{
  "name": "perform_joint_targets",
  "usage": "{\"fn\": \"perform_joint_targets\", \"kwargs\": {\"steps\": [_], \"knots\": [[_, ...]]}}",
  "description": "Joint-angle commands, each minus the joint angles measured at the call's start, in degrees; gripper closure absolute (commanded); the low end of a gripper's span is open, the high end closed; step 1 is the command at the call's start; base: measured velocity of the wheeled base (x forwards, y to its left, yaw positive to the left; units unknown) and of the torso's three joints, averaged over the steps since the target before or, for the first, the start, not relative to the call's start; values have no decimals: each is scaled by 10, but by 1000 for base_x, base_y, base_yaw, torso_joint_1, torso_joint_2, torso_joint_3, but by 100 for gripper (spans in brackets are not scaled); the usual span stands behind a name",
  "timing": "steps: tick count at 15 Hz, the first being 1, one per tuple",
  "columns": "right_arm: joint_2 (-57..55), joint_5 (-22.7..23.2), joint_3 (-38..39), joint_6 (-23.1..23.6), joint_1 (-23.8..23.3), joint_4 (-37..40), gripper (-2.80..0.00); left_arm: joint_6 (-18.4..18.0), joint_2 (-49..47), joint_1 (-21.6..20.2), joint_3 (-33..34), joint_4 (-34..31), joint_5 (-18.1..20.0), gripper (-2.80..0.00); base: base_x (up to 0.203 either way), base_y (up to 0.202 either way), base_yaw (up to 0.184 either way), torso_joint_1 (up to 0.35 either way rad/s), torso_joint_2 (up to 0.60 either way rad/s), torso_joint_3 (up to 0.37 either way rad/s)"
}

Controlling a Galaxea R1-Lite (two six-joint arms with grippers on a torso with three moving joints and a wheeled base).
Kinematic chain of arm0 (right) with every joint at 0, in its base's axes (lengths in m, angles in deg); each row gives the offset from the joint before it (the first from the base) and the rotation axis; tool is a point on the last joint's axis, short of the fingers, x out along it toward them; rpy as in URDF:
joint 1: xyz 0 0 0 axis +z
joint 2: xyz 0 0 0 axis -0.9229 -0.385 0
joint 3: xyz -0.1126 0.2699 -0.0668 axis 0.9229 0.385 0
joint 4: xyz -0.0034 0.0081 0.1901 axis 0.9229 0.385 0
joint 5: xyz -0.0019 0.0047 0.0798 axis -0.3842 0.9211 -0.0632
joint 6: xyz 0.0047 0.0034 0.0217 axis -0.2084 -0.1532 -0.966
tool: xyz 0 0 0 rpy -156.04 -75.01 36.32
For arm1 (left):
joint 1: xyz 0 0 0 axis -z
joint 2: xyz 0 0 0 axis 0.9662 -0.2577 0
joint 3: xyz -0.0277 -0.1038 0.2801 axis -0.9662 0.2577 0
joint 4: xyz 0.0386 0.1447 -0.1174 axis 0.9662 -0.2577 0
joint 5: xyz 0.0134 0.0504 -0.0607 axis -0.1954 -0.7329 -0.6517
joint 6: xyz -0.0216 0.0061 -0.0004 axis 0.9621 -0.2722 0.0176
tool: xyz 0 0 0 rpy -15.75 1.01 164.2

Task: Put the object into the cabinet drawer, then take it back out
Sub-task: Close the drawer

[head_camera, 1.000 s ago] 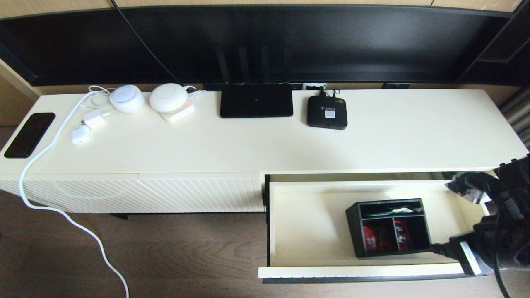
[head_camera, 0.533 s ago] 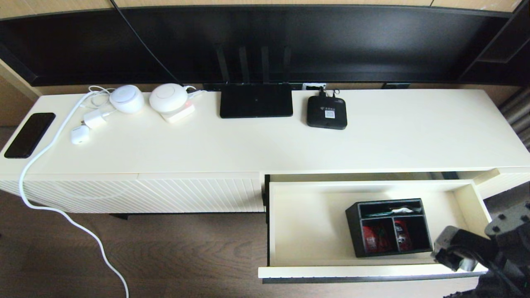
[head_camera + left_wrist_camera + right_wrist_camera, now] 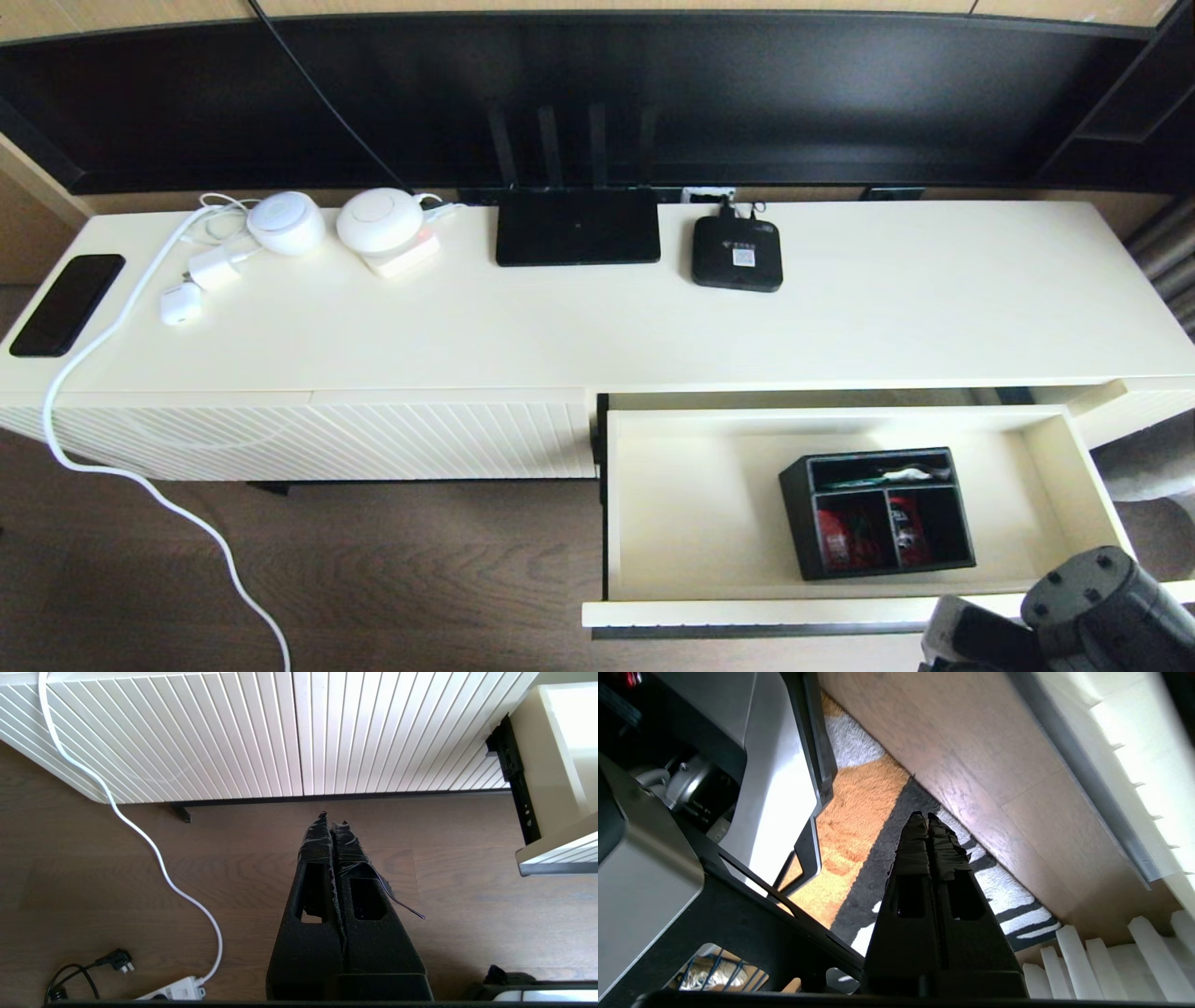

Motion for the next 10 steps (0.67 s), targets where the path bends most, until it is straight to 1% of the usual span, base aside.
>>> {"fn": "perform_joint_targets", "kwargs": {"steps": [1, 3, 7, 10], "knots": [[-18, -4, 23, 12, -4, -14, 0, 0, 0, 0, 0, 0, 0, 0, 0, 0, 0, 0, 0, 0], [-40, -15, 33, 26, -16, -43, 0, 0, 0, 0, 0, 0, 0, 0, 0, 0, 0, 0, 0, 0], [-111, -73, 52, 27, -36, -183, 0, 0, 0, 0, 0, 0, 0, 0, 0, 0, 0, 0, 0, 0], [-164, -106, 54, 27, -49, -251, 0, 0, 0, 0, 0, 0, 0, 0, 0, 0, 0, 0, 0, 0]]}}
